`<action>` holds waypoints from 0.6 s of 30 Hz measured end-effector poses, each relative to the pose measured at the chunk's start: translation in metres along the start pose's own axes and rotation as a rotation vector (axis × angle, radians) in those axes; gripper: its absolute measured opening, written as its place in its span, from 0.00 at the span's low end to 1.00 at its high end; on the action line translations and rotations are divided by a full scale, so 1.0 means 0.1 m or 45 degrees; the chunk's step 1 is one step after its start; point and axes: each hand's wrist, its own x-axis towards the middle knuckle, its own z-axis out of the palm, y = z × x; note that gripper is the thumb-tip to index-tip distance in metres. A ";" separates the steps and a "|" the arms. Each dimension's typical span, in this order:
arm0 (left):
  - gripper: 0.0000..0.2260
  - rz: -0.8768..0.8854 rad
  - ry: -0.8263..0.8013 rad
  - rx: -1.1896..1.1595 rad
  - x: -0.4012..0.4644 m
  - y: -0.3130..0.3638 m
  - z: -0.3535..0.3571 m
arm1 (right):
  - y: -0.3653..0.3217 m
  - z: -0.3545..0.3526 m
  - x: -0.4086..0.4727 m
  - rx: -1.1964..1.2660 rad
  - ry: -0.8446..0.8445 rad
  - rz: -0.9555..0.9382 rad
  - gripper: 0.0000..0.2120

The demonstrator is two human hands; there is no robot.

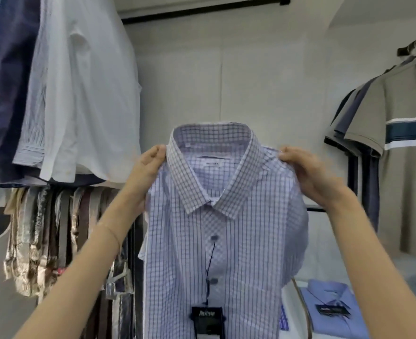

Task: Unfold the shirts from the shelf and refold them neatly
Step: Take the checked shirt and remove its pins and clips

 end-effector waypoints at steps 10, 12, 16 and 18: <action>0.14 -0.621 0.157 0.067 -1.82 -1.81 0.19 | 1.77 0.46 -1.46 0.360 0.590 0.689 0.20; 0.14 -0.750 0.226 0.030 -2.14 -2.01 0.31 | 1.96 0.59 -1.76 0.455 0.670 0.861 0.16; 0.16 -0.959 0.391 -0.064 -2.51 -2.10 0.56 | 2.16 0.78 -2.21 0.568 0.823 1.014 0.09; 0.21 -1.077 0.434 -0.126 -2.55 -2.04 0.67 | 2.21 0.83 -2.34 0.620 0.920 1.009 0.09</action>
